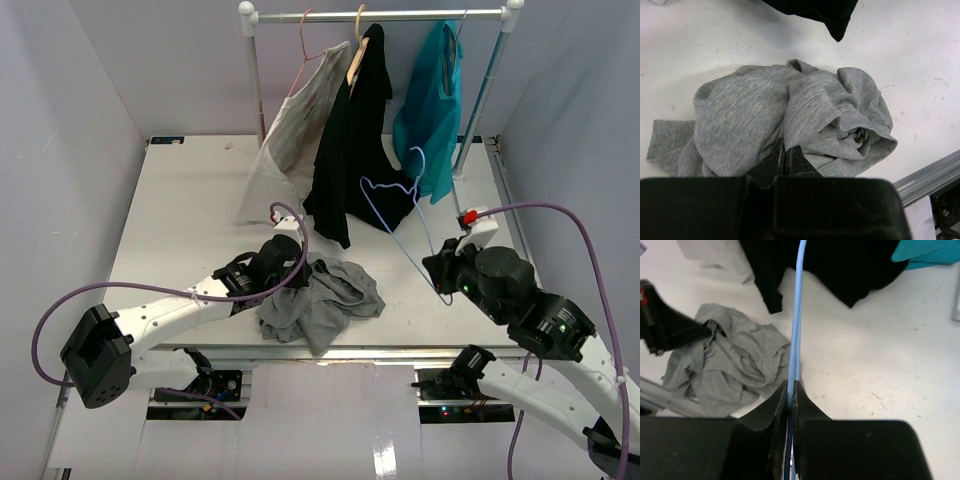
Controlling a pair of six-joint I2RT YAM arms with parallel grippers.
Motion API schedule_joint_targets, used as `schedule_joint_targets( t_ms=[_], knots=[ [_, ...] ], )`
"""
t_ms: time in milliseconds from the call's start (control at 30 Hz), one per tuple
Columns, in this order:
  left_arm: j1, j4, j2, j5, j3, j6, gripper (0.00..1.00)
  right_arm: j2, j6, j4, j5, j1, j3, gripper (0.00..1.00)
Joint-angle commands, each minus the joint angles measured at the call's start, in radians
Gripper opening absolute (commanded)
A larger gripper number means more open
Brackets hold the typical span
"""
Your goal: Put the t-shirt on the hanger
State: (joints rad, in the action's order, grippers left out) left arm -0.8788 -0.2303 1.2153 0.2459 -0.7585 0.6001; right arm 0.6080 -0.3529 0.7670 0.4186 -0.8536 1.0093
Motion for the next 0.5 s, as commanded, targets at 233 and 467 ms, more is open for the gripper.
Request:
schedule_joint_targets(
  t_ms=[233,467],
  knots=[
    [0.074,-0.133,-0.026,0.044,-0.151,-0.002,0.00,-0.249,0.050,0.078,-0.404,-0.005,-0.051,0.08],
    [0.089,-0.169,-0.006,0.037,-0.180,-0.006,0.00,-0.293,0.113,0.165,-0.517,-0.005,0.031,0.08]
  ],
)
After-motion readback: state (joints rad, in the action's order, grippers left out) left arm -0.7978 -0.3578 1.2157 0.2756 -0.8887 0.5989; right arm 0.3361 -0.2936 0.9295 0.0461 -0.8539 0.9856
